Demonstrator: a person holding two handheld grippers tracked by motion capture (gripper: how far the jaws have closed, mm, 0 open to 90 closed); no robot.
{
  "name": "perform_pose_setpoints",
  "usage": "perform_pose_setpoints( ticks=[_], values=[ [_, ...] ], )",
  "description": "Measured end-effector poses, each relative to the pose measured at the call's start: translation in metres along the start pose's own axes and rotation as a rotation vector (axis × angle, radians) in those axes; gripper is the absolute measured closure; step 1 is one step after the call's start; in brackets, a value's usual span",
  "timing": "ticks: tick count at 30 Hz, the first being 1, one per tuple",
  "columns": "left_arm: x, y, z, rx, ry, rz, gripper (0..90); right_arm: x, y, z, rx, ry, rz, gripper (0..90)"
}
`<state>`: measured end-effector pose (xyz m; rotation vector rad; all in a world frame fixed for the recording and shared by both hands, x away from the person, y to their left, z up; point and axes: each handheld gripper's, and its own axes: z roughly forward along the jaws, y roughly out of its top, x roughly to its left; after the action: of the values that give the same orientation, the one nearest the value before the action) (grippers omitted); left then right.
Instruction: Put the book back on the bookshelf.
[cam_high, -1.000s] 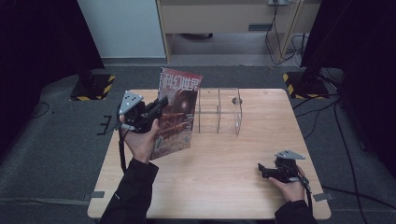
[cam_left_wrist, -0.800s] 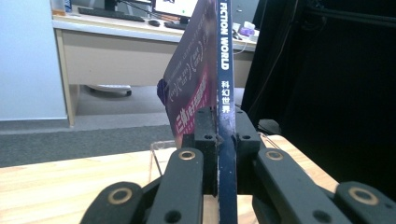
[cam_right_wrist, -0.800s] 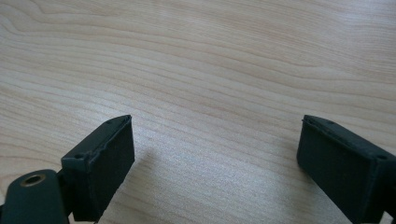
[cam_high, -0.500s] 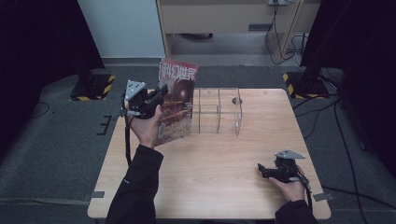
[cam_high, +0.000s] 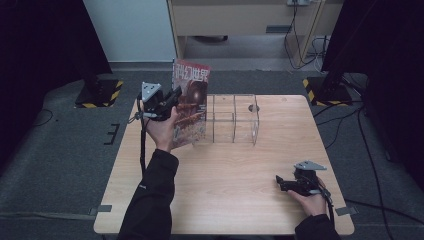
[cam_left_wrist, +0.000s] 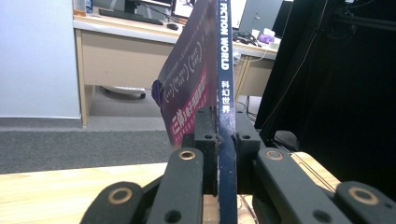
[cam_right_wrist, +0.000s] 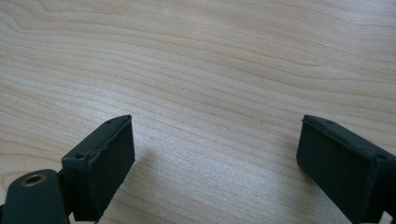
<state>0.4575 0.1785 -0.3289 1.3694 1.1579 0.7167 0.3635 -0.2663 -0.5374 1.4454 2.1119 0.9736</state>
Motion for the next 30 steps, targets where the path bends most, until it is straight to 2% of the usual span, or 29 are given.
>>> perform_pose_setpoints(
  ticks=[11,19,24,30],
  values=[
    [-0.004,-0.010,0.016,0.006,0.014,0.006,83.6,0.000,0.000,0.000,-0.001,0.005,0.001,11.9],
    [-0.002,-0.023,0.024,0.020,0.021,0.006,83.6,0.000,0.000,0.000,-0.002,0.008,-0.006,12.1],
    [0.001,-0.031,0.025,0.002,0.031,-0.010,83.6,0.000,0.000,0.000,-0.001,0.009,-0.012,12.5],
    [0.000,-0.039,0.024,-0.017,0.030,-0.009,83.6,0.001,0.000,0.000,0.000,0.009,-0.016,12.9]
  ],
)
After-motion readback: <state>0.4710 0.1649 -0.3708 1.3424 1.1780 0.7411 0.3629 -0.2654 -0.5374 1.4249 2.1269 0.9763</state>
